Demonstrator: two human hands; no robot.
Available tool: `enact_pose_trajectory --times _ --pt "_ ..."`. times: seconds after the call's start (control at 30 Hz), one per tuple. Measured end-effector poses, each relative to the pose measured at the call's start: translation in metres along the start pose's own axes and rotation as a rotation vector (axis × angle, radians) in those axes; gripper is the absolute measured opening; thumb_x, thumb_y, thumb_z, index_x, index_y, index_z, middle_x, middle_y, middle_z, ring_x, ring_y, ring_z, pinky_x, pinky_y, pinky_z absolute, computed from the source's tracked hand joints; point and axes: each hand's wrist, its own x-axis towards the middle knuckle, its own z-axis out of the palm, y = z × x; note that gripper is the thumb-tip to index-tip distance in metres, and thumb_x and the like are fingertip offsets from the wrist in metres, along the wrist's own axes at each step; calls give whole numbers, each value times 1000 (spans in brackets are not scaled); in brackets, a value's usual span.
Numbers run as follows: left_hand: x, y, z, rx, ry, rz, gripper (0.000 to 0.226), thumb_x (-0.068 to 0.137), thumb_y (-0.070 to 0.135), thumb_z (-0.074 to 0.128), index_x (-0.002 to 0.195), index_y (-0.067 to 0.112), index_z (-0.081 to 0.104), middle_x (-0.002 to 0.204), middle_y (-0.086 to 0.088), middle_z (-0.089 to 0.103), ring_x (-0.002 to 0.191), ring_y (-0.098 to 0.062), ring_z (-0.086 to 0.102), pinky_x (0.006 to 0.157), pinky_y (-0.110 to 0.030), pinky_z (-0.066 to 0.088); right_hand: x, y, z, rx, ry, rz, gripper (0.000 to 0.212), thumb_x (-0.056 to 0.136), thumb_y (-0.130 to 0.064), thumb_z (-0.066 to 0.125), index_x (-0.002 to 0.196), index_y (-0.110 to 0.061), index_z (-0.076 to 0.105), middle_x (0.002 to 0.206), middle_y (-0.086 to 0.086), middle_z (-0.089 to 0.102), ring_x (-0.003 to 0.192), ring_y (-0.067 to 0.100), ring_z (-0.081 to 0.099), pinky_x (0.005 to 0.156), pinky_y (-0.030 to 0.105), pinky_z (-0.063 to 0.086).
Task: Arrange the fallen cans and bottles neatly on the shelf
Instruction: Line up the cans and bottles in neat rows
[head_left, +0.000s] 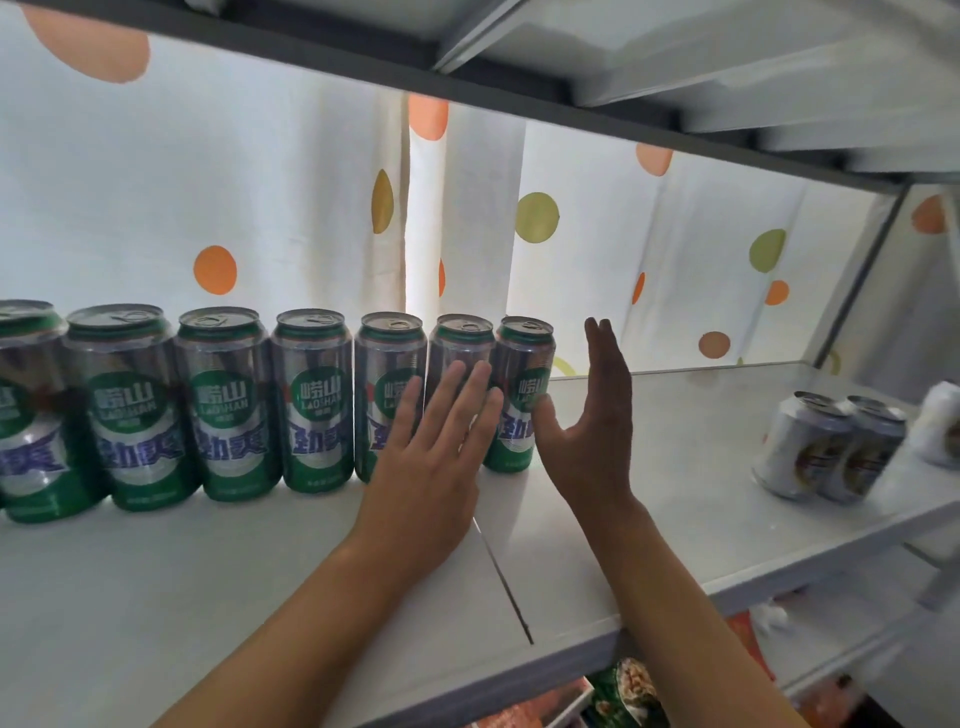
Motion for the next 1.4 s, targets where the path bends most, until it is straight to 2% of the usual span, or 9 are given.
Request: enact_pose_trajectory --times 0.3,0.47,0.6,0.73,0.83,0.9,1.13,1.27,1.4 --pt "-3 8 3 -161 -31 -52 85 74 15 61 150 4 25 159 -15 19 147 -32 13 115 -54 16 -3 3 -1 -280 -12 -35 73 85 -27 62 151 -17 33 159 5 31 147 20 26 119 44 27" --pt "5 10 -13 -241 -75 -82 87 76 19 62 152 7 21 159 -12 17 147 -30 13 117 -54 16 -19 -1 -13 -376 1 18 74 87 -28 66 152 -24 30 161 -1 26 149 16 22 122 33 14" --pt "21 28 -44 -359 -130 -109 86 93 27 48 148 18 -16 157 1 -16 146 -19 -15 120 -43 -2 -35 -3 -61 -279 -29 20 70 90 -21 61 151 -29 28 163 -3 21 149 14 19 119 29 17" --pt "38 89 -75 -429 -81 -44 80 95 26 46 153 17 -8 159 3 -14 146 -16 -17 119 -37 -6 -33 19 -148 -336 0 15 65 91 -24 54 152 -25 32 162 0 22 149 17 20 120 39 23" --pt "51 152 -86 -517 -32 -3 78 90 20 54 154 12 10 161 -1 4 147 -15 -5 120 -38 2 -33 38 -215 -345 30 17 62 91 -23 52 151 -22 35 161 2 25 148 22 23 116 50 31" --pt "62 204 -91 -584 -17 35 77 87 19 56 153 12 16 161 -2 12 148 -15 2 121 -42 12 -37 57 -262 -374 48 -7 61 92 -22 51 151 -22 35 160 4 27 147 23 27 115 49 33" --pt "92 359 -103 -759 -22 57 77 88 20 60 153 18 18 160 1 15 146 -9 5 121 -39 16 -64 127 -387 -455 78 136 60 92 -34 41 151 -31 27 159 4 29 145 24 29 115 48 33" --pt "111 415 -96 -836 -61 37 72 94 24 52 154 24 11 160 12 6 142 1 -3 117 -23 2 -67 165 -424 -450 63 173 63 93 -34 42 152 -37 20 160 3 28 146 24 28 112 52 36" --pt "128 453 -76 -897 -118 16 71 94 23 53 153 25 15 160 11 12 146 -4 5 114 -19 6 -61 201 -443 -400 55 225 61 93 -36 40 151 -38 22 161 -1 25 146 20 26 112 52 36"
